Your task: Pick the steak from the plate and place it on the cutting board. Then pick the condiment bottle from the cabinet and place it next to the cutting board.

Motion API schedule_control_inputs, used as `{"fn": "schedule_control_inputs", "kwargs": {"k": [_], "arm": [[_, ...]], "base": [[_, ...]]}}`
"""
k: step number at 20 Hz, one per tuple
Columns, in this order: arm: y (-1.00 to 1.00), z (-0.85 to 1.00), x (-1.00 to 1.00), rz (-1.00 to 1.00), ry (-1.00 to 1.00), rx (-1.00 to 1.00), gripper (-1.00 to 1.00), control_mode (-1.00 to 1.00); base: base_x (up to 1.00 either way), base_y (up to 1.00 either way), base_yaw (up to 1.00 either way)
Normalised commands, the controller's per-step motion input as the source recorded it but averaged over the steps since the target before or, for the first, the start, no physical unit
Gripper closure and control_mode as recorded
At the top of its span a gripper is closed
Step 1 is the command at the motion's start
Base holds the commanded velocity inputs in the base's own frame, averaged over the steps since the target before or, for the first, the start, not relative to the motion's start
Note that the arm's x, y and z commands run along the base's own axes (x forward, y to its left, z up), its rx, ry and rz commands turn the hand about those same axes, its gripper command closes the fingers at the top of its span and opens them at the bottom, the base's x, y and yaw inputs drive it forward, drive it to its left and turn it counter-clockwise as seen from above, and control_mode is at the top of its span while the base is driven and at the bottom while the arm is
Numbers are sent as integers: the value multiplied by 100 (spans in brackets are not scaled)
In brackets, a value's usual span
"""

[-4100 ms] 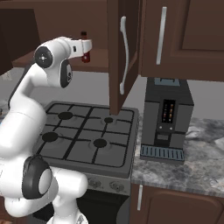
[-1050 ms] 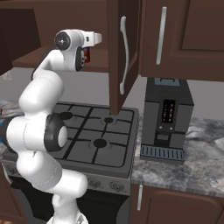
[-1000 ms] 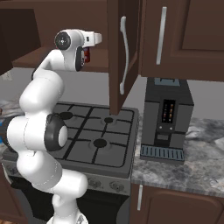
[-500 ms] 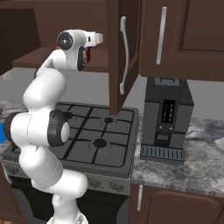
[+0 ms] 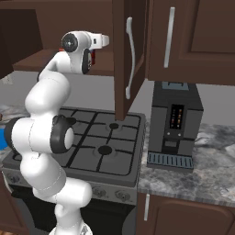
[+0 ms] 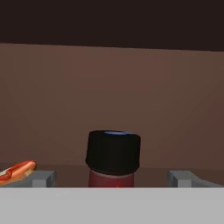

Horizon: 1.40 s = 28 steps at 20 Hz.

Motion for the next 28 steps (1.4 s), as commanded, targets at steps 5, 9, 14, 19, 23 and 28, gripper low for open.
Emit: {"fn": "schedule_control_inputs", "kwargs": {"k": [5, 9, 14, 19, 23, 28], "arm": [[-2, 0, 0, 0, 0, 2, -100, -100], [0, 0, 0, 0, 0, 2, -100, -100], [0, 0, 0, 0, 0, 2, -100, -100], [0, 0, 0, 0, 0, 2, -100, -100], [0, 0, 0, 0, 0, 2, -100, -100], [0, 0, -1, 0, 0, 1, -100, -100]], "base": [[0, 0, 0], [0, 0, 0], [0, 0, 0], [0, 0, 0], [0, 0, 0], [0, 0, 0]]}}
